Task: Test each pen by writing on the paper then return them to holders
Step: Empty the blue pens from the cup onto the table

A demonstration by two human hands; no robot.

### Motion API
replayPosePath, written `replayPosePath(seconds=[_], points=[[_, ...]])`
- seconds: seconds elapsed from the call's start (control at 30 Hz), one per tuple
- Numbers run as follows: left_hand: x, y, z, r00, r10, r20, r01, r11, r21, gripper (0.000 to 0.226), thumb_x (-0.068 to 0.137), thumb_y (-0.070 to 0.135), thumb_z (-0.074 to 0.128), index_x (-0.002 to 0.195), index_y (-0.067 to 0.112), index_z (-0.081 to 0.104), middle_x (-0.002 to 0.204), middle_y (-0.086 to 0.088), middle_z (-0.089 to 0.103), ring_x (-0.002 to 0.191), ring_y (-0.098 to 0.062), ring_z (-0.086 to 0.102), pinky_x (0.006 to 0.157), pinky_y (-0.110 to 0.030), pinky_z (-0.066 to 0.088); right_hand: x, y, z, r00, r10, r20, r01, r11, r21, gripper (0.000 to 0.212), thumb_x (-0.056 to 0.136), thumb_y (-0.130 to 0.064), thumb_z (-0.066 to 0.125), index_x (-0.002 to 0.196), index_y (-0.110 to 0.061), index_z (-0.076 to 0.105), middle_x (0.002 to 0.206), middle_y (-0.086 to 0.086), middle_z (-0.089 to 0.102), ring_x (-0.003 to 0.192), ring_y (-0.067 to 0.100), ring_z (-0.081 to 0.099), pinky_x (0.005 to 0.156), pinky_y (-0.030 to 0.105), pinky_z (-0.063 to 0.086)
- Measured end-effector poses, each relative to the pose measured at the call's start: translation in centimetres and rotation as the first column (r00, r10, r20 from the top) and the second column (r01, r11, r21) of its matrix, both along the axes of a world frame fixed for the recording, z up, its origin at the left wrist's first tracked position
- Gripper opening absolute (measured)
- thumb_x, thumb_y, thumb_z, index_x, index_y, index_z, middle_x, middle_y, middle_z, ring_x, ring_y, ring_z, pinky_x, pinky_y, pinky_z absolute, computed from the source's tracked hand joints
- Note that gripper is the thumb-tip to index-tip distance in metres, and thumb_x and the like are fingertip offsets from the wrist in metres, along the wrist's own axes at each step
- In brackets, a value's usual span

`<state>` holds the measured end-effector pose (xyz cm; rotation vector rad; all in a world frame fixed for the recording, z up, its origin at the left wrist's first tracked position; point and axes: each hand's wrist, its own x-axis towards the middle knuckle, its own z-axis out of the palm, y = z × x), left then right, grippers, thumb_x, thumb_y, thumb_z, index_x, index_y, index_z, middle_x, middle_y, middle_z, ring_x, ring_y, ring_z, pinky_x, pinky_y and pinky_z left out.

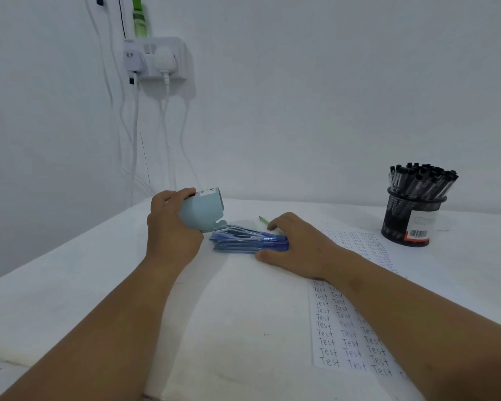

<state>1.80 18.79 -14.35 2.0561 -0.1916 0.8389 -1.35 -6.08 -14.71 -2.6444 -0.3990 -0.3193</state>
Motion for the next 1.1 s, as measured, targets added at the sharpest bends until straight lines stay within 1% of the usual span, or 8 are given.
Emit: replayPosePath(seconds=[0.1, 0.23, 0.4, 0.5, 0.63, 0.73, 0.97, 1.1], points=[[-0.06, -0.04, 0.0, 1.0, -0.004, 0.0, 0.004, 1.0, -0.007, 0.08, 0.065, -0.016, 0.077, 0.135, 0.019, 0.058, 0.135, -0.006, 0.044, 0.113, -0.011, 0.044, 0.092, -0.017, 0.034, 0.01, 0.36, -0.1, 0.996, -0.016, -0.085, 0.011, 0.999, -0.051, 0.091, 0.077, -0.08, 0.059, 0.151, -0.034, 0.035, 0.15, -0.013, 0.04, 0.135, 0.012, 0.042, 0.113, 0.038, 0.037], [-0.11, -0.09, 0.06, 1.0, -0.006, 0.003, 0.006, 1.0, -0.007, 0.08, 0.064, -0.016, 0.077, 0.135, 0.018, 0.059, 0.135, -0.007, 0.045, 0.111, -0.009, 0.042, 0.092, -0.017, 0.033, 0.37, 0.34, -0.4, 0.997, -0.008, -0.077, 0.008, 1.0, -0.006, 0.05, 0.083, -0.068, 0.065, 0.116, -0.031, 0.058, 0.108, -0.014, 0.066, 0.1, 0.013, 0.062, 0.092, 0.035, 0.052], [-0.36, -0.22, 0.2, 1.0, -0.011, -0.005, 0.011, 1.0, -0.014, 0.081, 0.065, -0.016, 0.078, 0.135, 0.018, 0.058, 0.136, -0.006, 0.044, 0.112, -0.008, 0.041, 0.092, -0.016, 0.033, 0.34, 0.18, -0.35, 0.999, 0.035, -0.006, -0.035, 0.999, 0.006, 0.067, 0.085, -0.064, 0.065, 0.142, -0.035, 0.047, 0.137, -0.014, 0.054, 0.121, 0.009, 0.054, 0.106, 0.034, 0.044], [-0.43, -0.27, 0.25, 1.0, -0.015, -0.003, 0.015, 1.0, -0.008, 0.08, 0.065, -0.015, 0.078, 0.135, 0.017, 0.058, 0.135, -0.007, 0.045, 0.113, -0.01, 0.042, 0.093, -0.016, 0.033, 0.33, 0.32, -0.44, 0.992, 0.09, 0.084, -0.092, 0.996, 0.014, 0.06, 0.081, -0.071, 0.056, 0.131, -0.039, 0.058, 0.119, -0.02, 0.057, 0.107, 0.005, 0.057, 0.096, 0.034, 0.049], [-0.37, -0.31, 0.21, 1.0, -0.016, -0.007, 0.016, 1.0, -0.008, 0.08, 0.065, -0.015, 0.078, 0.135, 0.018, 0.058, 0.135, -0.007, 0.045, 0.118, -0.017, 0.047, 0.093, -0.015, 0.033, 0.51, 0.48, -0.58, 0.977, 0.082, 0.196, -0.093, 0.994, 0.051, 0.032, 0.088, -0.052, 0.068, 0.109, -0.028, 0.073, 0.102, -0.017, 0.065, 0.095, 0.006, 0.061, 0.087, 0.035, 0.053], [-0.34, -0.25, 0.17, 1.0, -0.024, -0.01, 0.024, 1.0, -0.006, 0.081, 0.065, -0.015, 0.079, 0.136, 0.017, 0.057, 0.135, -0.006, 0.045, 0.114, -0.012, 0.044, 0.084, -0.001, 0.031, 0.4, 0.54, -0.57, 0.978, 0.043, 0.205, -0.064, 0.994, 0.094, 0.017, 0.09, -0.044, 0.069, 0.097, -0.029, 0.072, 0.1, -0.015, 0.067, 0.095, 0.007, 0.06, 0.088, 0.034, 0.051], [-0.65, -0.38, 0.28, 0.999, -0.033, -0.013, 0.032, 0.999, -0.029, 0.08, 0.065, -0.015, 0.079, 0.136, 0.017, 0.057, 0.134, -0.007, 0.045, 0.11, -0.009, 0.042, 0.092, -0.017, 0.033, 0.62, 0.28, -0.57, 0.969, -0.053, 0.24, 0.002, 0.978, 0.207, 0.01, 0.099, -0.021, 0.061, 0.093, -0.021, 0.069, 0.085, -0.011, 0.07, 0.08, 0.011, 0.066, 0.082, 0.037, 0.055], [-0.66, -0.41, 0.27, 0.999, -0.039, -0.011, 0.039, 0.999, -0.035, 0.081, 0.065, -0.015, 0.08, 0.136, 0.016, 0.057, 0.134, -0.007, 0.045, 0.11, -0.008, 0.042, 0.093, -0.017, 0.034, 0.83, 0.01, -0.41, 0.931, -0.22, 0.291, 0.115, 0.934, 0.34, 0.009, 0.101, -0.023, 0.059, 0.104, -0.021, 0.067, 0.099, -0.011, 0.071, 0.089, 0.016, 0.066, 0.083, 0.036, 0.053]])
